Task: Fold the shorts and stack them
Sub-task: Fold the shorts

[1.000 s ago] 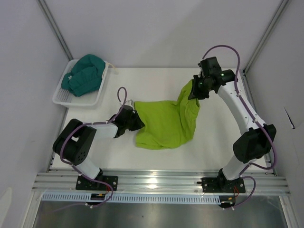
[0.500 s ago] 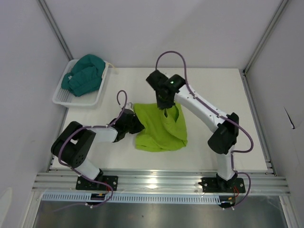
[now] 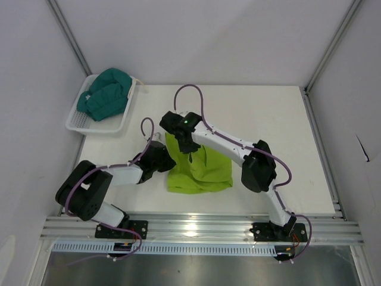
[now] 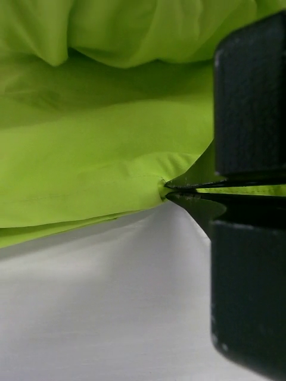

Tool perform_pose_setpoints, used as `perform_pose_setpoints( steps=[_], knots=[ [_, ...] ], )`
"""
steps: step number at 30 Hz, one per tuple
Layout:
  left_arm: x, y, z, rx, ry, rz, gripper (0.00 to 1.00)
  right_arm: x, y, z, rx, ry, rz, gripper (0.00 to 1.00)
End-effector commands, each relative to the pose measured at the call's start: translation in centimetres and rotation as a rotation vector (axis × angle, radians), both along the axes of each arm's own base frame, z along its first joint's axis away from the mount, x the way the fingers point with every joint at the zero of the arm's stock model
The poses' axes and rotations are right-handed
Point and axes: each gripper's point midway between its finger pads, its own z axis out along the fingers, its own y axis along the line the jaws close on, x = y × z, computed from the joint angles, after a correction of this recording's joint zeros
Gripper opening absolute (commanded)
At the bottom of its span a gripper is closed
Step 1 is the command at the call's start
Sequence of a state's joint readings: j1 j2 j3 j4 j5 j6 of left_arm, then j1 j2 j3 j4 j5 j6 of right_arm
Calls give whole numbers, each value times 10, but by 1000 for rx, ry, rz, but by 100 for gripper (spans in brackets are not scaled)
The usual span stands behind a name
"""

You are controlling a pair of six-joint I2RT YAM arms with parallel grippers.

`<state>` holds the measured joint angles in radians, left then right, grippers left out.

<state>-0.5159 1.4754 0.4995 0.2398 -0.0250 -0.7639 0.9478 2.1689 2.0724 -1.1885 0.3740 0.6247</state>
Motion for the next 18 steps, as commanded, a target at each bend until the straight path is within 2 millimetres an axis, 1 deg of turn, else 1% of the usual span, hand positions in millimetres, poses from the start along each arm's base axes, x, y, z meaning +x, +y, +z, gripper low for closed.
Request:
perform_pose_setpoints(
  steps=[1, 3, 4, 6, 7, 9, 10, 13, 14, 18],
  knots=[
    [-2, 11, -2, -1, 15, 51, 0, -3, 20, -2, 40, -27, -18, 4],
    [-7, 15, -8, -17, 33, 58, 0, -7, 21, -15, 17, -14, -21, 5],
    [-12, 18, -15, -20, 50, 65, 0, -7, 21, -20, 12, -12, -36, 5],
    [-10, 16, -14, -44, 39, 69, 0, -9, 21, -36, -5, 6, -44, 5],
    [-13, 16, -17, -43, 47, 71, 0, -7, 25, -41, 13, 2, -63, 5],
    [-13, 16, -17, -56, 43, 79, 0, -7, 27, -45, 29, -6, -74, 5],
    [-16, 18, -18, -59, 43, 84, 0, -7, 26, -53, 35, -12, -99, 5],
    [-19, 21, -18, -69, 33, 99, 0, -4, 24, -59, 53, -23, -122, 8],
    [-18, 21, -12, -78, 14, 105, 0, 1, 21, -60, 55, -30, -148, 8],
    [-22, 27, -10, -72, 3, 117, 0, 8, 19, -64, 56, -41, -170, 8]
  ],
)
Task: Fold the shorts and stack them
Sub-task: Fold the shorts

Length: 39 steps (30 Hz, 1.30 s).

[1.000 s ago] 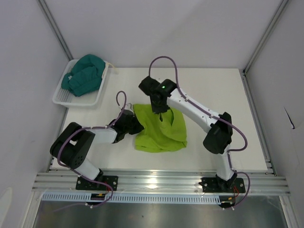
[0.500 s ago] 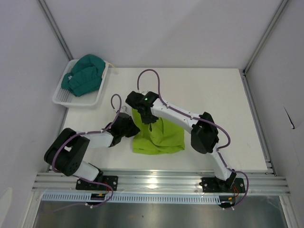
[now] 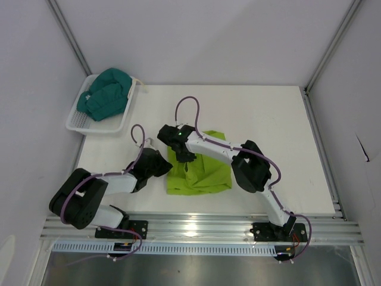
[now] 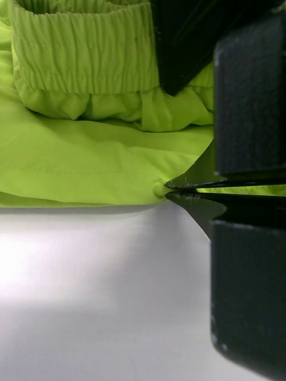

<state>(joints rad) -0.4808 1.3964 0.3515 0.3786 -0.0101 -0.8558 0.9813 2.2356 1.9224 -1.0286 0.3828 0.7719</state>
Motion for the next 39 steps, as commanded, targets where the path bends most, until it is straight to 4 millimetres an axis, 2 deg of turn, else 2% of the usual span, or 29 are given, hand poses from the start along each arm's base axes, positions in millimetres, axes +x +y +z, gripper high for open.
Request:
perform_pose_setpoints(
  steps=[1, 4, 5, 10, 11, 12, 13, 14, 15, 17, 18, 19, 20, 21, 22, 23, 24, 25, 26, 28, 29, 30, 31, 32, 33, 34, 37, 39],
  knots=[
    [-12, 13, -10, 33, 34, 33, 0, 19, 3, 1, 44, -67, -72, 9],
    [-12, 13, -12, 35, 38, 31, 0, 20, 6, -3, 49, -66, -77, 16],
    [-12, 13, -12, 32, 38, 27, 0, 20, 7, -3, 52, -66, -80, 23],
    [-12, 13, -12, 34, 34, 24, 0, 19, 20, 4, 133, -50, -69, 42],
    [-12, 13, -13, 36, 36, 25, 0, 18, 24, 15, 172, -56, -62, 46],
    [-11, 12, -11, 36, 33, 22, 0, 15, 24, 15, 189, -46, -56, 53],
    [-11, 12, -11, 38, 35, 22, 0, 15, 35, 22, 257, -38, -36, 57],
    [-11, 13, -13, 42, 40, 24, 1, 13, 39, 39, 312, -45, -27, 59],
    [-11, 12, -12, 42, 40, 21, 1, 13, 42, 40, 347, -43, -23, 61],
    [-12, 13, -13, 40, 41, 24, 1, 11, 46, 52, 421, -16, -11, 62],
    [-11, 12, -11, 39, 36, 21, 2, 10, 47, 68, 471, -21, -1, 62],
    [-10, 12, -10, 38, 35, 22, 2, 13, 47, 70, 512, -30, 1, 62],
    [-10, 12, -9, 38, 32, 20, 2, 8, 51, 77, 562, -16, 29, 63],
    [-11, 12, -9, 38, 32, 16, 2, 11, 59, 107, 659, -74, 63, 63],
    [-10, 11, -8, 36, 30, 13, 3, 6, 55, 104, 668, -69, 69, 63],
    [-11, 11, -8, 39, 30, 10, 5, 4, 55, 111, 701, -66, 78, 67],
    [-9, 11, -7, 40, 28, 11, 6, 4, 60, 128, 766, -80, 108, 67],
    [-9, 10, -6, 40, 27, 7, 7, 3, 60, 130, 783, -74, 121, 67],
    [-9, 10, -5, 45, 28, 3, 9, 5, 55, 127, 784, -65, 114, 66],
    [-9, 10, -2, 51, 29, 0, 15, 5, 55, 137, 835, -82, 141, 60],
    [-6, 10, 6, 44, 5, -1, 26, 11, 49, 128, 850, -83, 123, 53],
    [-6, 11, 10, 47, -5, -2, 32, 9, 48, 126, 875, -66, 135, 47],
    [-8, 13, 13, 57, -2, -4, 37, 10, 45, 125, 898, -65, 139, 36],
    [-6, 14, 19, 71, -16, -8, 51, 18, 39, 117, 919, -73, 127, 29],
    [-5, 16, 28, 76, -37, -4, 57, 16, 38, 114, 940, -55, 140, 22],
    [-8, 20, 30, 100, -18, -2, 66, 18, 37, 112, 955, -56, 149, 12],
    [-4, 24, 55, 114, -70, 9, 78, 27, 35, 108, 1005, -84, 183, 7],
    [-8, 27, 60, 135, -62, -2, 79, 31, 36, 103, 1019, -86, 188, 6]
  ],
)
